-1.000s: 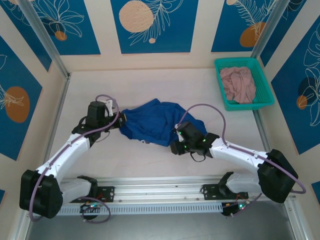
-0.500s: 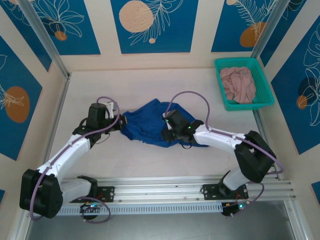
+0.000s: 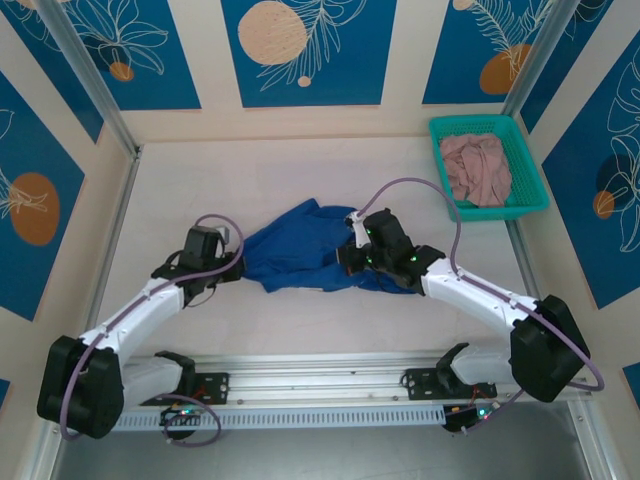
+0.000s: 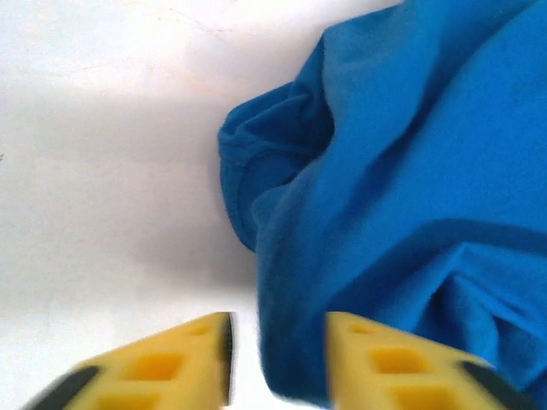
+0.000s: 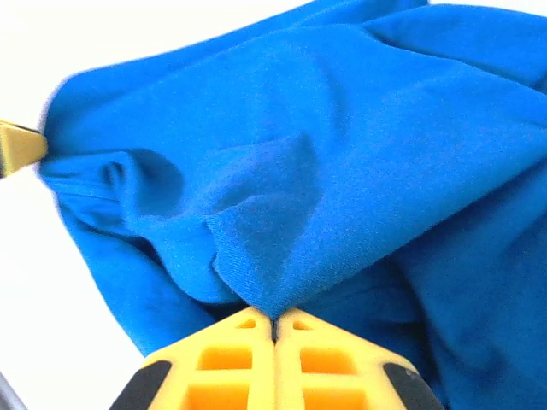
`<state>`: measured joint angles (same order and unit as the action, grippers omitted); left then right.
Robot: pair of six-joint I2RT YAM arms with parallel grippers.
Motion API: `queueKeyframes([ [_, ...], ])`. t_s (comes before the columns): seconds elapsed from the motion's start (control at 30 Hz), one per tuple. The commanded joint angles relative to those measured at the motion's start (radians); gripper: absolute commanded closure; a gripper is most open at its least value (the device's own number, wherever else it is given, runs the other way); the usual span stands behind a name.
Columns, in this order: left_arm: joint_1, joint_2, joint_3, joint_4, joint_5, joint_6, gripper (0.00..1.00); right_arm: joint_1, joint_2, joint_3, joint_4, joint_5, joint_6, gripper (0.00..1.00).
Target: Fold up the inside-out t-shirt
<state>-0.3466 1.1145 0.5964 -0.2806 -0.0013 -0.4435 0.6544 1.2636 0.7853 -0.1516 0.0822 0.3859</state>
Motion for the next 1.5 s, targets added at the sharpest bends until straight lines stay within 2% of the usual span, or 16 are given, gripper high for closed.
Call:
queueKeyframes([
  [0.0,-0.089,-0.075,0.025,-0.024,-0.157,0.073,0.48,-0.017,-0.014,-0.017,0.049,-0.106,0.028,1.0],
  [0.1,-0.194,-0.111,0.039,0.024,-0.234,0.121,0.35,-0.025,-0.02,-0.023,0.058,-0.126,0.033,1.0],
  [0.13,-0.225,-0.105,0.045,0.053,-0.218,0.144,0.33,-0.024,-0.02,-0.025,0.06,-0.126,0.033,1.0],
  [0.3,-0.326,0.044,0.115,0.17,0.005,0.247,0.31,-0.03,-0.025,-0.029,0.057,-0.126,0.034,1.0],
  [0.4,-0.361,0.152,0.174,0.186,0.061,0.302,0.31,-0.032,-0.034,-0.034,0.052,-0.123,0.032,1.0],
  [0.57,-0.365,0.303,0.247,0.213,0.134,0.336,0.34,-0.037,-0.051,-0.045,0.043,-0.114,0.028,1.0],
  [0.67,-0.364,0.381,0.282,0.213,0.183,0.344,0.4,-0.045,-0.066,-0.051,0.033,-0.11,0.024,1.0],
  [0.7,-0.364,0.405,0.294,0.213,0.176,0.345,0.45,-0.045,-0.072,-0.053,0.029,-0.109,0.02,1.0],
  [0.8,-0.359,0.453,0.34,0.197,0.149,0.343,0.7,-0.048,-0.088,-0.058,0.01,-0.087,-0.01,1.0],
  [0.83,-0.357,0.459,0.361,0.185,0.161,0.338,0.83,-0.049,-0.094,-0.058,-0.005,-0.073,-0.027,1.0],
  [0.9,-0.349,0.441,0.408,0.143,0.225,0.308,0.98,-0.049,-0.112,-0.051,-0.051,-0.018,-0.069,1.0],
  [1.07,-0.329,0.284,0.492,0.035,0.452,0.165,1.0,-0.029,-0.171,-0.034,-0.126,0.157,-0.163,1.0],
  [1.2,-0.303,0.225,0.54,-0.056,0.526,0.108,1.0,-0.02,-0.196,-0.02,-0.134,0.235,-0.209,1.0],
  [1.33,-0.289,0.227,0.571,-0.1,0.594,0.111,1.0,-0.019,-0.181,0.017,-0.168,0.296,-0.189,0.99],
  [1.47,-0.278,0.241,0.576,-0.09,0.631,0.111,1.0,-0.018,-0.14,0.082,-0.275,0.348,-0.141,0.88],
])
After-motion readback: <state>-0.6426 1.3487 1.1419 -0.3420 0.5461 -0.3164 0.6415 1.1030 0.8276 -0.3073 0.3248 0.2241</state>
